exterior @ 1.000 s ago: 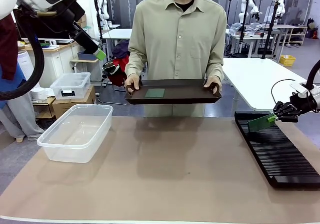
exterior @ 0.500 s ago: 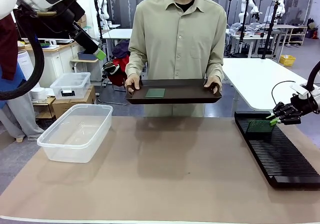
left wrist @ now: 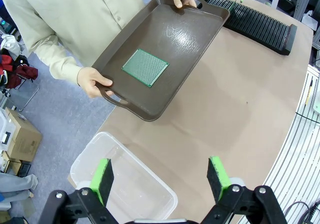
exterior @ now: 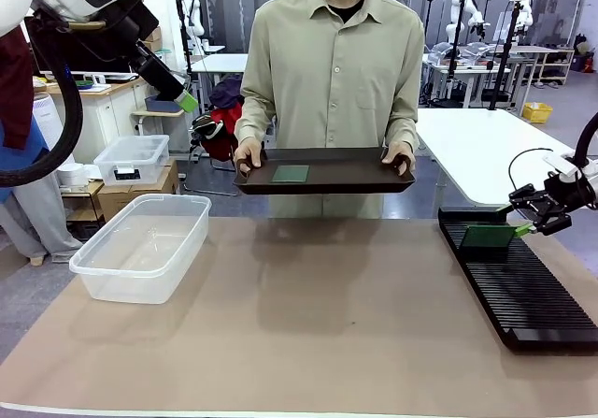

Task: Sort PCBs into racks and boxes based on the side picked up.
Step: If the short side of the Blank PCB is picked up, insert it into the PCB Rack ; if the long side is picked up, place it in the Organizing box, then pick up the Blank PCB handed by the Human.

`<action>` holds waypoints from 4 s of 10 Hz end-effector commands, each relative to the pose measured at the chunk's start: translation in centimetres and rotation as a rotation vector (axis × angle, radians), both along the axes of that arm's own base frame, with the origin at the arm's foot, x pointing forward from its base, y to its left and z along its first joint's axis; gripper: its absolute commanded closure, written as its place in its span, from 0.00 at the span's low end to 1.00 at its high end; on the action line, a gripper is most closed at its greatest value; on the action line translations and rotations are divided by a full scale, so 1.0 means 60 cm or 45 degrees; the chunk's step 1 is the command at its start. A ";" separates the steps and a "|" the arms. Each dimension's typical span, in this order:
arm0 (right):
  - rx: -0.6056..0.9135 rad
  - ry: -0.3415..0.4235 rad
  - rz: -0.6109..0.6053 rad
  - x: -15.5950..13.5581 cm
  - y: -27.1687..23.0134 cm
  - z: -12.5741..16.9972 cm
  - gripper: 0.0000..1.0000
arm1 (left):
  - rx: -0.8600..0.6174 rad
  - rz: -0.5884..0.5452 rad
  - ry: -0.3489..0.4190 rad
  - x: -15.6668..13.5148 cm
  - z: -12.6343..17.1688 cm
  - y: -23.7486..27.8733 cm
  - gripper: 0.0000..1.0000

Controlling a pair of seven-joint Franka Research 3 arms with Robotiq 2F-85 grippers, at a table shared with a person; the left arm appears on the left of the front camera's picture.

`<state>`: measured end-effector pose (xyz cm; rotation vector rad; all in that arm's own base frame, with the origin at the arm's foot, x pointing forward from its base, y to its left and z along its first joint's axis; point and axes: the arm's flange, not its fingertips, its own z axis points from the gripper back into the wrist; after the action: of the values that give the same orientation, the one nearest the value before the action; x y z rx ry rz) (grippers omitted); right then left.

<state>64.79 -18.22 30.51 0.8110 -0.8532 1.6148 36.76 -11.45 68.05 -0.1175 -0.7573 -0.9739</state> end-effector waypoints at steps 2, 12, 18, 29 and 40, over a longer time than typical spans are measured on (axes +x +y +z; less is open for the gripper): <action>-0.026 -0.043 -0.002 -0.010 -0.003 0.032 0.00 | 0.001 0.002 0.004 0.000 -0.004 0.001 0.00; -0.014 -0.037 -0.009 -0.001 -0.008 0.034 0.00 | 0.001 0.002 0.004 0.000 -0.004 0.001 0.00; -0.174 0.028 -0.031 -0.032 0.015 0.117 0.00 | 0.001 0.002 0.004 0.000 -0.004 0.001 0.00; -0.207 0.169 -0.692 -0.195 0.164 0.428 0.00 | 0.001 0.002 0.004 0.000 -0.004 0.001 0.00; -0.183 0.100 -0.903 -0.215 0.156 0.470 0.00 | 0.001 0.002 0.004 0.000 -0.004 0.001 0.00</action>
<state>53.08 -10.31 58.94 0.4305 -0.7893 1.0543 36.77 -11.45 68.06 -0.1176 -0.7572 -0.9741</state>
